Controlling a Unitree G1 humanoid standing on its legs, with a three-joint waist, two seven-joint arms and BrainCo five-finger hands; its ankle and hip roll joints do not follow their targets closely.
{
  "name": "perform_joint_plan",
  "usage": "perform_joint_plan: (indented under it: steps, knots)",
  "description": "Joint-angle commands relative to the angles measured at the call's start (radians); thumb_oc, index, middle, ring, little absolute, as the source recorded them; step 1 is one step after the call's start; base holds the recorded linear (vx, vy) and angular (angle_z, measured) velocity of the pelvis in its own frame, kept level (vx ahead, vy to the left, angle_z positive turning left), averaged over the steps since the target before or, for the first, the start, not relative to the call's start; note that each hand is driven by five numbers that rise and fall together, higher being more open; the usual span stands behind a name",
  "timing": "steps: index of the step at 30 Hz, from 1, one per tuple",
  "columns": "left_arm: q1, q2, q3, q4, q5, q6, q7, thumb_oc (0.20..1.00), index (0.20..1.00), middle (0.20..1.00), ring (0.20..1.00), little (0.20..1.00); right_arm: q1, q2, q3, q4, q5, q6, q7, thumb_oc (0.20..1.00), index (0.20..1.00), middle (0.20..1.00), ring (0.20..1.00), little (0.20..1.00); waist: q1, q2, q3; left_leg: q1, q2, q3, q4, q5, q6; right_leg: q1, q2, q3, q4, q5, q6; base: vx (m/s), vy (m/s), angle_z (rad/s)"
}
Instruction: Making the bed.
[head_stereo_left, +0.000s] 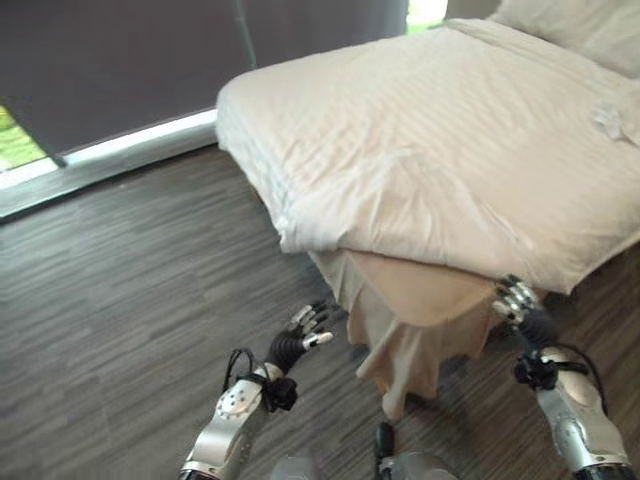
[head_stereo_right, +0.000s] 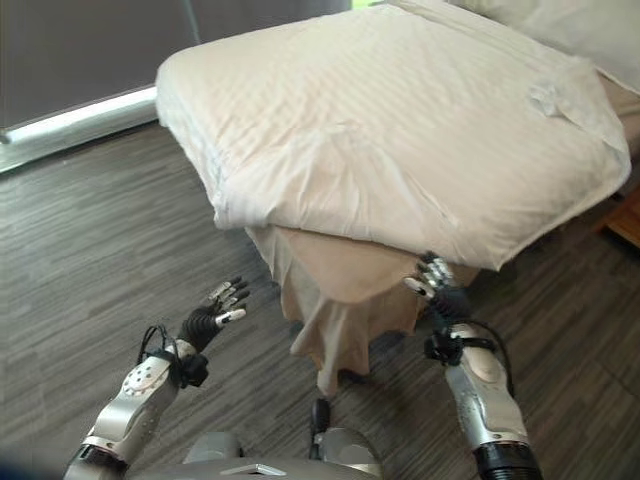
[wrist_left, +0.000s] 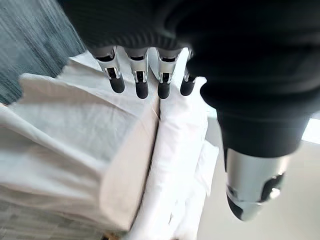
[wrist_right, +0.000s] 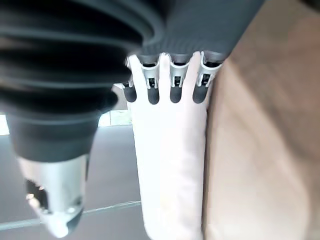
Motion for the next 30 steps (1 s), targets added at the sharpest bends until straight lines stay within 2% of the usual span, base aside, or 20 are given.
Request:
perform_joint_plan:
  steps: [1,2,3,5,6,7,8,12,15,16,17,18,20,21,24,26,27,28,29,30]
  knots:
    - [0.035,0.046,0.009,-0.036,-0.074,0.006,-0.078,1.0,1.0,1.0,1.0,1.0,-0.042,-0.145,-0.059,-0.029,-0.128,-0.043,-0.014,1.0,1.0,1.0,1.0,1.0,-0.002,0.027,-0.047,0.0,-0.018,0.038,-0.077,0.142,-0.024,0.094,-0.096,0.019,0.015,-0.032,0.133,0.11,0.025,0.66]
    - [0.05,0.059,-0.002,-0.045,-0.074,0.006,-0.086,1.0,1.0,1.0,1.0,1.0,-0.076,-0.19,-0.057,0.014,-0.171,-0.042,-0.022,1.0,1.0,1.0,1.0,1.0,0.011,0.03,-0.051,0.011,-0.033,0.009,-0.106,0.137,-0.022,0.103,-0.101,0.012,0.011,-0.032,0.139,0.08,0.053,0.72]
    - [0.049,0.059,-0.002,-0.045,-0.074,0.007,-0.086,1.0,1.0,1.0,1.0,1.0,-0.078,-0.191,-0.056,0.016,-0.171,-0.043,-0.022,1.0,1.0,1.0,1.0,1.0,0.01,0.031,-0.053,0.009,-0.034,0.009,-0.11,0.142,-0.021,0.1,-0.101,0.011,0.01,-0.029,0.139,0.12,0.048,0.38]
    - [0.054,0.104,-0.042,-0.063,-0.118,0.02,-0.113,1.0,1.0,1.0,1.0,1.0,-0.19,-0.296,-0.01,0.128,-0.245,-0.024,-0.046,1.0,1.0,1.0,1.0,1.0,0.023,0.028,-0.065,0.039,-0.05,0.005,-0.163,0.127,-0.014,0.106,-0.106,-0.004,0.007,-0.02,0.148,0.1,0.049,0.02]
    - [0.054,0.103,-0.04,-0.063,-0.119,0.02,-0.113,1.0,1.0,1.0,1.0,1.0,-0.197,-0.298,-0.006,0.134,-0.244,-0.026,-0.046,1.0,1.0,1.0,1.0,1.0,0.022,0.028,-0.064,0.042,-0.05,0.006,-0.166,0.128,-0.014,0.107,-0.106,-0.003,0.007,-0.02,0.148,0.07,0.052,0.14]
    - [0.062,0.126,-0.057,-0.073,-0.136,0.027,-0.134,1.0,1.0,1.0,1.0,1.0,-0.259,-0.345,0.032,0.191,-0.275,-0.021,-0.047,1.0,1.0,1.0,1.0,1.0,0.029,0.027,-0.064,0.058,-0.055,0.005,-0.186,0.124,-0.008,0.108,-0.109,-0.001,0.009,-0.019,0.152,0.11,0.089,0.12]
    - [0.078,0.163,-0.077,-0.076,-0.152,0.03,-0.152,1.0,1.0,1.0,1.0,1.0,-0.377,-0.429,0.118,0.298,-0.339,-0.003,-0.048,1.0,1.0,1.0,1.0,1.0,0.046,0.025,-0.065,0.08,-0.059,0.012,-0.218,0.12,-0.005,0.113,-0.11,-0.001,0.011,-0.024,0.156,0.11,0.109,-0.01]
    - [0.098,0.205,-0.112,-0.086,-0.177,0.034,-0.179,1.0,1.0,1.0,1.0,1.0,-0.584,-0.496,0.263,0.449,-0.415,0.013,-0.071,1.0,1.0,1.0,1.0,1.0,0.062,0.02,-0.062,0.084,-0.063,0.019,-0.257,0.134,-0.003,0.097,-0.108,0.001,0.006,-0.015,0.161,0.05,0.06,-0.12]
    - [0.086,0.277,-0.184,-0.051,-0.182,0.042,-0.217,1.0,1.0,1.0,1.0,1.0,-0.907,-0.589,0.499,0.669,-0.524,0.023,-0.086,1.0,1.0,1.0,1.0,1.0,0.089,0.012,-0.043,0.055,-0.067,0.01,-0.27,0.141,-0.007,0.063,-0.104,-0.004,-0.005,-0.003,0.169,-0.08,0.038,0.1]
    - [0.073,0.291,-0.21,-0.017,-0.171,0.043,-0.225,1.0,1.0,1.0,1.0,1.0,-1.059,-0.587,0.594,0.77,-0.542,0.029,-0.102,1.0,1.0,1.0,1.0,1.0,0.092,0.017,-0.033,0.03,-0.066,0.009,-0.274,0.152,-0.01,0.035,-0.102,-0.003,-0.008,0.007,0.17,-0.22,0.05,-0.03]
    - [0.054,0.344,-0.248,0.048,-0.116,0.037,-0.218,1.0,1.0,1.0,1.0,1.0,-1.29,-0.583,0.757,0.915,-0.602,0.039,-0.101,1.0,1.0,1.0,1.0,1.0,0.107,0.018,-0.014,-0.013,-0.065,0.004,-0.275,0.163,-0.018,-0.005,-0.1,-0.003,-0.02,0.024,0.173,-0.22,0.05,0.0]
    - [0.052,0.344,-0.248,0.081,-0.085,0.032,-0.208,1.0,1.0,1.0,1.0,1.0,-1.393,-0.569,0.833,0.973,-0.636,0.036,-0.118,1.0,1.0,1.0,1.0,1.0,0.11,0.025,-0.007,-0.04,-0.064,0.001,-0.275,0.17,-0.021,-0.033,-0.099,-0.001,-0.027,0.037,0.173,-0.16,0.046,0.07]
    - [0.057,0.345,-0.249,0.095,-0.067,0.029,-0.2,1.0,1.0,1.0,1.0,1.0,-1.432,-0.567,0.868,0.999,-0.664,0.038,-0.117,1.0,1.0,1.0,1.0,1.0,0.111,0.027,-0.008,-0.055,-0.064,-0.001,-0.275,0.173,-0.024,-0.048,-0.098,-0.002,-0.031,0.041,0.174,-0.03,0.019,0.14]
    - [0.074,0.325,-0.229,0.193,-0.038,0.021,-0.166,1.0,1.0,1.0,1.0,1.0,-1.553,-0.562,0.959,1.072,-0.718,0.051,-0.137,1.0,1.0,1.0,1.0,1.0,0.125,0.034,0.0,-0.086,-0.066,-0.014,-0.275,0.179,-0.03,-0.072,-0.097,-0.009,-0.037,0.044,0.176,-0.01,0.005,0.2]
    - [0.07,0.294,-0.207,0.283,0.022,0.002,-0.118,1.0,1.0,1.0,1.0,1.0,-1.651,-0.573,1.027,1.107,-0.749,0.051,-0.157,1.0,1.0,1.0,1.0,1.0,0.138,0.051,0.018,-0.135,-0.07,-0.032,-0.275,0.197,-0.036,-0.112,-0.099,-0.022,-0.037,0.053,0.176,-0.05,-0.011,0.28]
    - [0.075,0.226,-0.168,0.437,0.101,-0.014,-0.059,1.0,1.0,1.0,1.0,1.0,-1.734,-0.58,1.115,1.151,-0.816,0.065,-0.159,1.0,1.0,1.0,1.0,1.0,0.156,0.073,0.043,-0.183,-0.07,-0.044,-0.275,0.208,-0.046,-0.156,-0.101,-0.031,-0.037,0.056,0.174,-0.03,-0.017,0.31]
    - [0.073,0.223,-0.168,0.439,0.101,-0.015,-0.059,1.0,1.0,1.0,1.0,1.0,-1.738,-0.58,1.119,1.152,-0.816,0.065,-0.159,1.0,1.0,1.0,1.0,1.0,0.155,0.075,0.043,-0.184,-0.07,-0.045,-0.275,0.208,-0.046,-0.157,-0.101,-0.031,-0.037,0.056,0.174,-0.09,-0.042,0.25]
    - [0.071,0.176,-0.128,0.527,0.126,-0.025,-0.015,1.0,1.0,1.0,1.0,1.0,-1.802,-0.588,1.14,1.184,-0.8,0.074,-0.165,1.0,1.0,1.0,1.0,1.0,0.17,0.097,0.073,-0.236,-0.073,-0.054,-0.275,0.221,-0.051,-0.204,-0.104,-0.035,-0.037,0.062,0.174,-0.08,-0.03,0.1]
    - [0.07,0.174,-0.128,0.528,0.126,-0.026,-0.015,1.0,1.0,1.0,1.0,1.0,-1.805,-0.587,1.143,1.185,-0.799,0.074,-0.165,1.0,1.0,1.0,1.0,1.0,0.17,0.098,0.072,-0.237,-0.073,-0.054,-0.275,0.221,-0.051,-0.205,-0.104,-0.035,-0.037,0.062,0.174,-0.16,-0.043,0.19]
    - [0.059,0.135,-0.106,0.601,0.131,-0.031,0.025,1.0,1.0,1.0,1.0,1.0,-1.861,-0.583,1.157,1.207,-0.783,0.091,-0.183,1.0,1.0,1.0,1.0,1.0,0.182,0.114,0.101,-0.285,-0.072,-0.059,-0.275,0.233,-0.055,-0.258,-0.106,-0.032,-0.035,0.072,0.172,-0.13,-0.035,0.2]
